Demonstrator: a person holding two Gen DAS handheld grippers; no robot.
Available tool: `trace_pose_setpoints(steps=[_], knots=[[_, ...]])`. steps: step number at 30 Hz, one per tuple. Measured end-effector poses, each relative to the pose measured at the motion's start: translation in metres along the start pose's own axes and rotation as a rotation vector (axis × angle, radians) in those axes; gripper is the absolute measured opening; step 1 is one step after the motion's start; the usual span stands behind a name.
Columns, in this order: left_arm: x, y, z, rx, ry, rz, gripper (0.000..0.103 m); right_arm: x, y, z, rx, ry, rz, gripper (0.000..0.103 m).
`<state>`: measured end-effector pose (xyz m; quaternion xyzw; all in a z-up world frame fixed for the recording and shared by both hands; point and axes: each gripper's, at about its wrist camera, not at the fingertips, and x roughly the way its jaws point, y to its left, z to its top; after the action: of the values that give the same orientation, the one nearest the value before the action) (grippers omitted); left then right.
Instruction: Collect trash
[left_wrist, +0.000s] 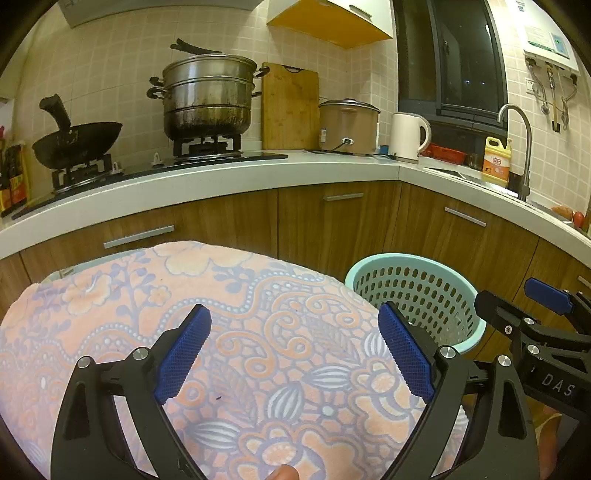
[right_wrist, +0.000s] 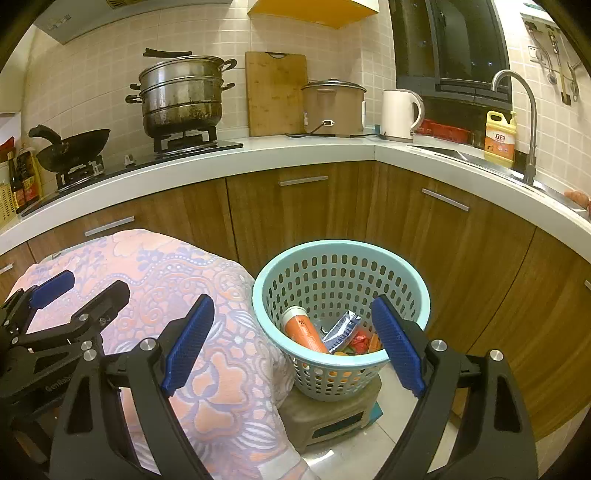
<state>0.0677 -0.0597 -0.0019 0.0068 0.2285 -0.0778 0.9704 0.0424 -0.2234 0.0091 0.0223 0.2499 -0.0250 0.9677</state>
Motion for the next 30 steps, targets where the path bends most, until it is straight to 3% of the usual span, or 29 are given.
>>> trace_pose_setpoints(steps=[30], knots=[[-0.0015, 0.0002, -0.0014, -0.004, -0.002, 0.008, 0.09, 0.001, -0.0016, 0.0032, -0.005, -0.014, 0.013, 0.083]])
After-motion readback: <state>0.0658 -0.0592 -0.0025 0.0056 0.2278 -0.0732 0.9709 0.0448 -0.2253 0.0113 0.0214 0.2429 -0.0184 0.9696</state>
